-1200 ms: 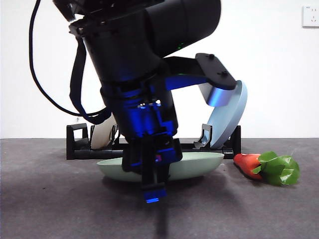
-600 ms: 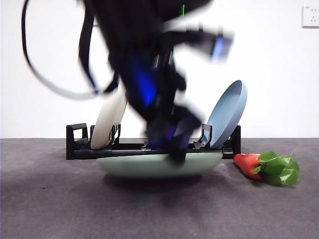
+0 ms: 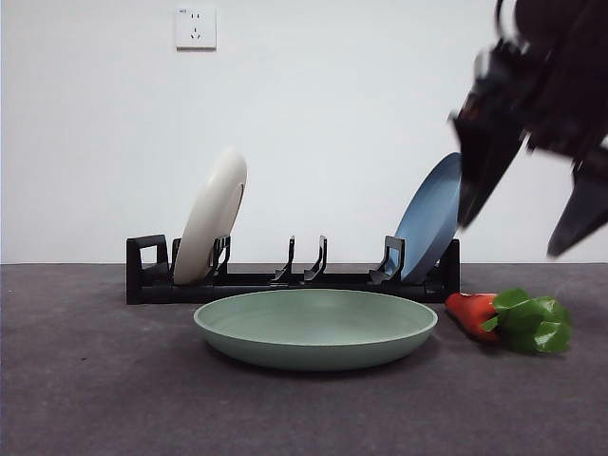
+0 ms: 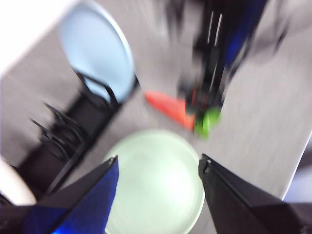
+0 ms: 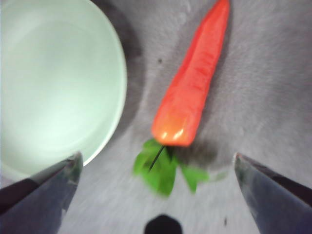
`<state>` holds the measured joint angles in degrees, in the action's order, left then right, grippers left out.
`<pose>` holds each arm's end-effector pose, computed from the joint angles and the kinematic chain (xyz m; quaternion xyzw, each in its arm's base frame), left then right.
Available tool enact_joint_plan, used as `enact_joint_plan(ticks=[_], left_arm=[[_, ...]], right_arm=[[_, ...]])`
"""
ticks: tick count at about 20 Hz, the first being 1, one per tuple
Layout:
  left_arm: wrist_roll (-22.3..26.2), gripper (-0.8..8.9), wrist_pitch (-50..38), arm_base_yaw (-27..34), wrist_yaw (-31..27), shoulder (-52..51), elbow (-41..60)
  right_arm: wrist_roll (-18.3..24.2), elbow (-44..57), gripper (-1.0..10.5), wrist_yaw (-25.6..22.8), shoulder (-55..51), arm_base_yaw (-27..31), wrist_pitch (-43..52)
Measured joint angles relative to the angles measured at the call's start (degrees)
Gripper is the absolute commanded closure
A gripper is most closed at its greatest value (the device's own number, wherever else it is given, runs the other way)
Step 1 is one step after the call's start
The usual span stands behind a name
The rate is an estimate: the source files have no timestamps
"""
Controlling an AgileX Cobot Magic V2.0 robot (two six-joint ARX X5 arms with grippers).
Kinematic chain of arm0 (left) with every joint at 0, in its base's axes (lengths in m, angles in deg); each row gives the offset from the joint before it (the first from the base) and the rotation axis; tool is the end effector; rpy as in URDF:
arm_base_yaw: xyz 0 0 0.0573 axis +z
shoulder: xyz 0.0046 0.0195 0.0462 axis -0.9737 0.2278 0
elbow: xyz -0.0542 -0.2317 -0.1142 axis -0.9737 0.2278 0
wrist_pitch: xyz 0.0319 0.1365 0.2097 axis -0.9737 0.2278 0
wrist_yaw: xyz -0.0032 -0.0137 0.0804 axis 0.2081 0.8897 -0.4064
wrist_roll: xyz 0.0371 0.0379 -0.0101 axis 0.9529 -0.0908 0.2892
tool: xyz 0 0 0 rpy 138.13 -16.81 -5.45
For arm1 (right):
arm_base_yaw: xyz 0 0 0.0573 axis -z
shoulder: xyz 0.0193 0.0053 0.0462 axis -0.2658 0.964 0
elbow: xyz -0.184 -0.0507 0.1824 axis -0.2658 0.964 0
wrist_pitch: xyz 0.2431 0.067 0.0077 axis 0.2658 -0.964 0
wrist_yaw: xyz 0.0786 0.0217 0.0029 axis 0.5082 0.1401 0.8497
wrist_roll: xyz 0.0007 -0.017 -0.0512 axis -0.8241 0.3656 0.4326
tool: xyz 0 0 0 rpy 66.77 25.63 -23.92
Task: Take the green plate from the plate rack,put the plate on the table,take the carrot from the table,put the carrot in the plate
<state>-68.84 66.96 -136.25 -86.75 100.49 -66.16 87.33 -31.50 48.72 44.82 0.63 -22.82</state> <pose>0.1405 -0.2227 0.3971 0.2175 0.2269 -0.3676 0.8753 0.2847 0.0823 0.2279 -0.0118 0.5570 0.2103 0.8034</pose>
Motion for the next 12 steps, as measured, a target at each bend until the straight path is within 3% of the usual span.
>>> enact_joint_plan(ticks=[4, 6, 9, 12], left_arm=[[-4.07, 5.3, 0.2, 0.0, 0.0, -9.44, -0.66], [-5.27, 5.3, 0.79, 0.0, 0.0, -12.66, -0.68], [-7.39, 5.3, 1.36, 0.0, 0.04, -15.91, -0.68], [-8.57, 5.3, 1.68, 0.0, 0.22, -17.79, -0.68]], right_arm=[[-0.85, 0.0, 3.6, -4.94, 6.91, -1.4, 3.52], [-1.29, 0.0, 3.7, -5.11, 8.5, -1.75, 5.11], [-2.64, 0.0, 4.8, -5.14, 9.84, -2.1, 7.58], [-3.78, 0.0, 4.9, -6.69, 10.91, -2.27, 8.39]])
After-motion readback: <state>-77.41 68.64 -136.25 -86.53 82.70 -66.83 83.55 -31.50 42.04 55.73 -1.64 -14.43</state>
